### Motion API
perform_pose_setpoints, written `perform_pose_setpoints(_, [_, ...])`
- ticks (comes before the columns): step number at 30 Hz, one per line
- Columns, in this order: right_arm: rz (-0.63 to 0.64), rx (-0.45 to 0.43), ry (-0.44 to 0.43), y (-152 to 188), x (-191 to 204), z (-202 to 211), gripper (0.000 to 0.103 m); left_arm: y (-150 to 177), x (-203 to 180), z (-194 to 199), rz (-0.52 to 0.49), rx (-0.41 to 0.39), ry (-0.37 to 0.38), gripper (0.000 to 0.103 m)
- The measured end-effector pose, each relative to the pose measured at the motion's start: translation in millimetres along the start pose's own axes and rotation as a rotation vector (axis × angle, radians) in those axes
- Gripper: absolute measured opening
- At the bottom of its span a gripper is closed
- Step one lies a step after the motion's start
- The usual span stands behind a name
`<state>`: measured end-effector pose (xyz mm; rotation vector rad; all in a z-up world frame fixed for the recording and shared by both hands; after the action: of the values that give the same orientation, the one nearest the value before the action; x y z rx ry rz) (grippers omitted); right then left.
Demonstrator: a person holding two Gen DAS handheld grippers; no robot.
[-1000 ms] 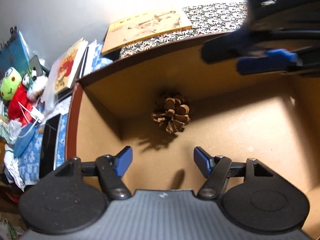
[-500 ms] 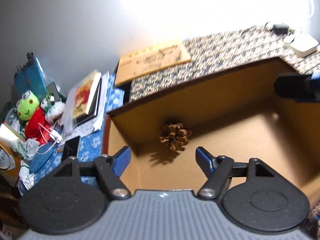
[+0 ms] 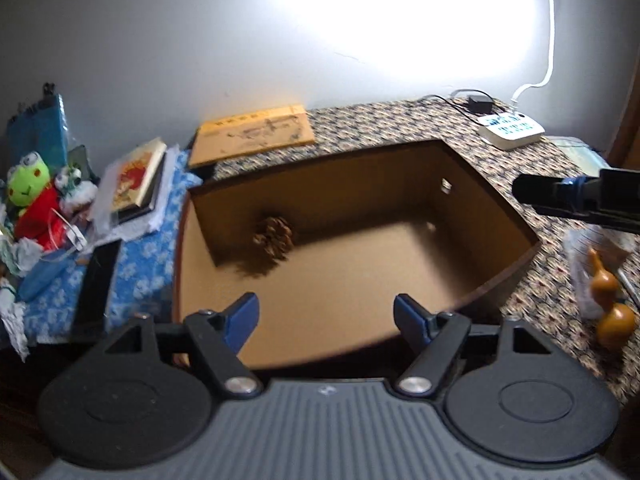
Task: Organize rigid objects
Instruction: 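Move the right tool out of the box to the black round object, then grasp the black round flat object with the right tool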
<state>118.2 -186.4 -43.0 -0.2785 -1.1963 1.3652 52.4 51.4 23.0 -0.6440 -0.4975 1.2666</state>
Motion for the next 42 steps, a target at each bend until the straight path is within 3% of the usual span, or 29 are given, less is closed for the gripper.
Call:
perform_pose_setpoints(3, [-0.002,0.033,0.022,18.2,-6.0,10.3,0.021,21.2,-9.8,3.9,-0.008,0.033,0.059,0.076])
perform_pose_setpoints(6, [-0.024,0.086,0.042,39.2,-12.9,16.9,0.020,43.5,-21.6,3.6,-0.003,0.085,0.164,0.076])
perform_pose_setpoints(10, [-0.131,0.174,0.050,68.7,-27.6,21.5,0.020,72.3,-45.0,-0.1,-0.029,0.151,0.297,0.077])
perform_pose_setpoints(16, [-0.194,0.276,0.060,103.3,-45.7,22.7,0.019,100.7,-74.4,-15.0,-0.067,0.240,0.396,0.081])
perform_pose_setpoints(24, [-0.224,0.350,0.027,124.2,-64.2,16.0,0.018,112.9,-99.6,-39.3,-0.047,0.318,0.398,0.082])
perform_pose_setpoints(33, [-0.239,0.407,-0.069,129.7,-79.3,10.0,0.016,118.1,-114.1,-53.7,-0.028,0.315,0.298,0.082])
perform_pose_setpoints(36, [-0.229,0.424,-0.104,134.6,-78.4,6.3,0.013,118.3,-119.3,-64.5,-0.036,0.342,0.278,0.067])
perform_pose_setpoints(42, [-0.215,0.430,-0.160,135.5,-77.9,3.8,0.009,116.1,-127.3,-66.8,-0.038,0.325,0.253,0.062])
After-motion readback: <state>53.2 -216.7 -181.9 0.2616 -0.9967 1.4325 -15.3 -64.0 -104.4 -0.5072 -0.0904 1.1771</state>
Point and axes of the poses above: each gripper's, at about its wrist camera, not at the fingertips, and z roughly against the way its jaws point, x to its left, y to its underside, the point moved 3 cm from there along -z, roughly the way its jaws point, and after that the axes turned 5 degrees about z, right-handed, at the moved point
